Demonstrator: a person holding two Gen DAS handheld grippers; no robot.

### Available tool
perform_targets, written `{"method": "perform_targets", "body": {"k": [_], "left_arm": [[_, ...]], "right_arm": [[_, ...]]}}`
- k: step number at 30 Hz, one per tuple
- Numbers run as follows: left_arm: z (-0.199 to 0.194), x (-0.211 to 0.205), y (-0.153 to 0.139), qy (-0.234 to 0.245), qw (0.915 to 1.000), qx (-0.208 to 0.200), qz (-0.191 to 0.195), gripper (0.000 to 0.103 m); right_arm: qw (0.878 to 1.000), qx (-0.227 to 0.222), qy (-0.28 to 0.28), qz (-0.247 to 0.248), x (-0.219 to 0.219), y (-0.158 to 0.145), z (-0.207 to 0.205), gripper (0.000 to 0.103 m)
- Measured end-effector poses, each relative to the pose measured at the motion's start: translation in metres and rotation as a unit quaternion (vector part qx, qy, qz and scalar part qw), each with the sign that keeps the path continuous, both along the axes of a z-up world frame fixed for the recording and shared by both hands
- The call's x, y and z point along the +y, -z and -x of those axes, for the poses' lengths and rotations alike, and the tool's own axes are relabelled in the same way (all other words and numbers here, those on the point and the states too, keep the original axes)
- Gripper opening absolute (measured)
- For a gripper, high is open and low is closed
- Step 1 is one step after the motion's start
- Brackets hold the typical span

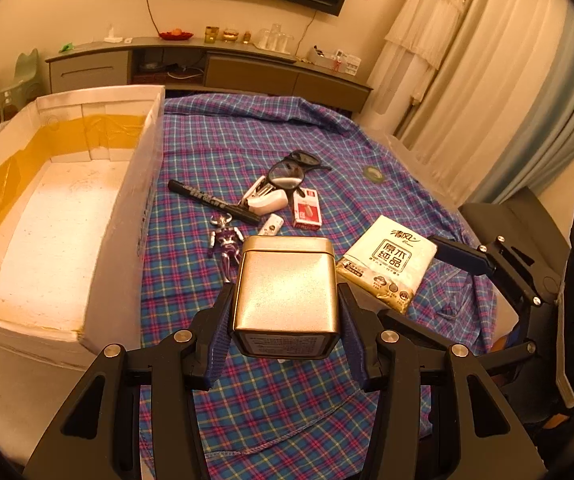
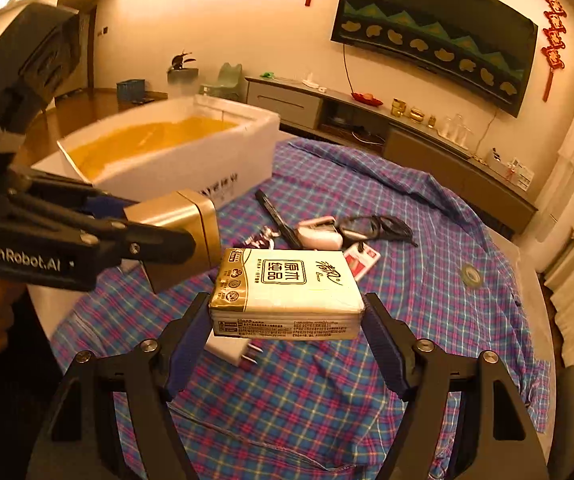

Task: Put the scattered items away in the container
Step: 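Carry the gold tin and tissue pack over the white box with both tools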

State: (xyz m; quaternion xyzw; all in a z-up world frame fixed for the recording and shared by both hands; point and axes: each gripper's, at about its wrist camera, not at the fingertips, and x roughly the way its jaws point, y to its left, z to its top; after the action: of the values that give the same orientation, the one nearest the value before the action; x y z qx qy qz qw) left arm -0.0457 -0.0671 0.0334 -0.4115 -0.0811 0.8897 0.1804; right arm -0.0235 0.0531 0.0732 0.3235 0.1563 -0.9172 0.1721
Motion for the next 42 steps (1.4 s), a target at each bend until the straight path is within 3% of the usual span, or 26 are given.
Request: {"method": "perform_targets", "body": {"k": [21,30,42], "left_arm": [[-0.005,-0.054,-0.065,-0.023,0.9979,0.053,-0.028,0.051],[-0.004,-0.084,-0.082,-0.046,0.9960,0.070,-0.030,0.050],[0.017,-0.126,-0.091,-0.072,0.9943,0.060,-0.050,0.051]], "right_arm": [[0.999,0.012,-0.046,0.021,-0.042,-0.072,0.011,0.075],[0.997,0.012,-0.068,0.028,-0.073,-0.087,0.017,0.075],[0.994,-0.018,-0.089,0.060,-0.101,-0.099,0.053,0.075]]}}
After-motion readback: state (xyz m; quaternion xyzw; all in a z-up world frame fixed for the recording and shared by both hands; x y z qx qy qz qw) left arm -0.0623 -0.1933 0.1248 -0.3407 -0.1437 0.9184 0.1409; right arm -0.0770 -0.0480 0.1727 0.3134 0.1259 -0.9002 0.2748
